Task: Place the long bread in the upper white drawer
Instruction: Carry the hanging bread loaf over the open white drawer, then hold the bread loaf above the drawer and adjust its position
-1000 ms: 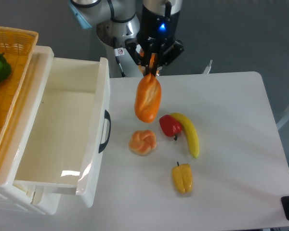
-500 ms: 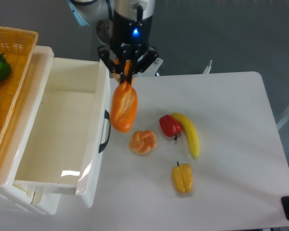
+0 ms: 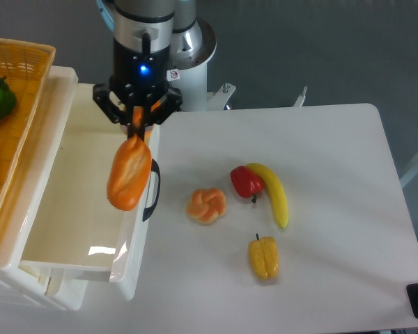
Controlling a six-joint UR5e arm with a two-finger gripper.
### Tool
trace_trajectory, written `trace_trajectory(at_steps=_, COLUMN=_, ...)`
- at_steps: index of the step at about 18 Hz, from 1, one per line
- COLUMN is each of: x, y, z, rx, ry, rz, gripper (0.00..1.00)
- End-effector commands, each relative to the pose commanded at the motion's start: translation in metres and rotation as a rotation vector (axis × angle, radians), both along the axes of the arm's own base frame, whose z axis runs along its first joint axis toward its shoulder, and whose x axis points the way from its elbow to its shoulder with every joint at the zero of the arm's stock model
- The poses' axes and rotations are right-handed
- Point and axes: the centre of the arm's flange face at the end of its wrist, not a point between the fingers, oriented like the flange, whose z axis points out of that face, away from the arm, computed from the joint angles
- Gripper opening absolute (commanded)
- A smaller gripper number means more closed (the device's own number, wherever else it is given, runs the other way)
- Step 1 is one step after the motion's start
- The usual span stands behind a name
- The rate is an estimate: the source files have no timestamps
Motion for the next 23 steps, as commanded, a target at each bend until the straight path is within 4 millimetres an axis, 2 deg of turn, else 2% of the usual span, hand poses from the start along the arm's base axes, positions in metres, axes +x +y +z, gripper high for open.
trace_trajectory(at_steps=8, x=0.023, y=0.015, z=-0.010, rx=-0.015, ry=-0.012, rz=-0.048, gripper=0.00)
trace_trajectory(at_steps=10, x=0.029, y=0.019, z=-0.012, rx=-0.019, ry=-0.015, rz=-0.060, gripper=0.06)
trace_trajectory(at_steps=13, x=0.034, y=0.021, z=-0.015, rx=-0.021, ry=-0.015, rz=-0.075, gripper=0.26)
trace_trajectory(at_steps=18, x=0.035, y=0.021, z=-0.014, rx=-0.021, ry=-0.013, rz=-0.076, gripper=0.38)
trace_trajectory(at_steps=23, x=0.033, y=0.018, z=-0.012, rx=-0.030, ry=0.010, rz=-0.075, gripper=0.45)
